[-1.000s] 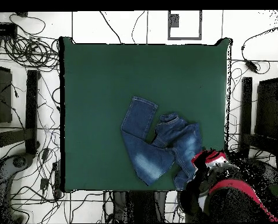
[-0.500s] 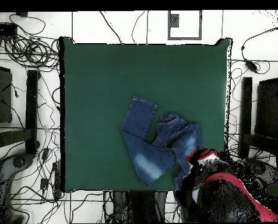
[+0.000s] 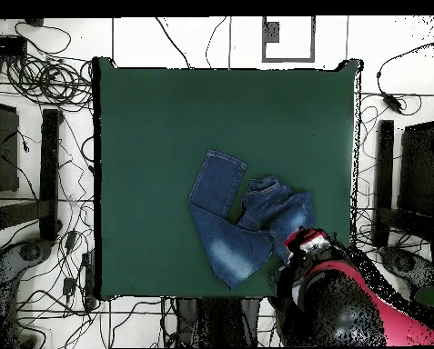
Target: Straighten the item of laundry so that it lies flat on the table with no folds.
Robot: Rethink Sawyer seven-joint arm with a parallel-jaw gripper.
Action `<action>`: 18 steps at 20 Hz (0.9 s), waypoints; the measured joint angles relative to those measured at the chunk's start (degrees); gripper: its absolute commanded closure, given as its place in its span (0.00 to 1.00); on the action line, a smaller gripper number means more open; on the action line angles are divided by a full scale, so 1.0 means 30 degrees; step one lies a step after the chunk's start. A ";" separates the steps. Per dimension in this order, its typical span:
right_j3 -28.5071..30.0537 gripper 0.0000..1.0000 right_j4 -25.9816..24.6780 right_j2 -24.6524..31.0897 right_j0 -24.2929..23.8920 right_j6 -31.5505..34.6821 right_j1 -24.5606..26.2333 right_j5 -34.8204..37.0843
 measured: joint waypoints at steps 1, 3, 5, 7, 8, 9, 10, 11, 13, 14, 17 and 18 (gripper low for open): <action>0.0064 0.00 -0.0075 0.0000 -0.0010 0.0000 0.0110 -0.0168; 0.0151 0.00 -0.0177 0.0000 -0.0028 0.0000 0.0245 -0.0369; 0.0226 0.00 -0.0256 0.0000 -0.0049 0.0000 0.0345 -0.0530; 0.0285 0.00 -0.0302 0.0000 -0.0102 0.0000 0.0432 -0.0708; 0.0296 0.00 -0.0313 0.0000 -0.0126 0.0000 0.0450 -0.0762; 0.0302 0.00 -0.0329 0.0000 -0.0193 0.0000 0.0489 -0.0895; 0.0302 0.00 -0.0337 0.0000 -0.0232 0.0000 0.0511 -0.0954; 0.0302 0.00 -0.0341 0.0000 -0.0252 0.0000 0.0524 -0.0985; 0.0299 0.00 -0.0349 0.0000 -0.0281 0.0000 0.0595 -0.1048; 0.0299 0.00 -0.0357 0.0000 -0.0283 0.0000 0.0623 -0.1048; 0.0300 0.00 -0.0395 0.0000 -0.0283 0.0000 0.0709 -0.1046; 0.0299 0.00 -0.0405 0.0000 -0.0283 0.0000 0.0719 -0.1044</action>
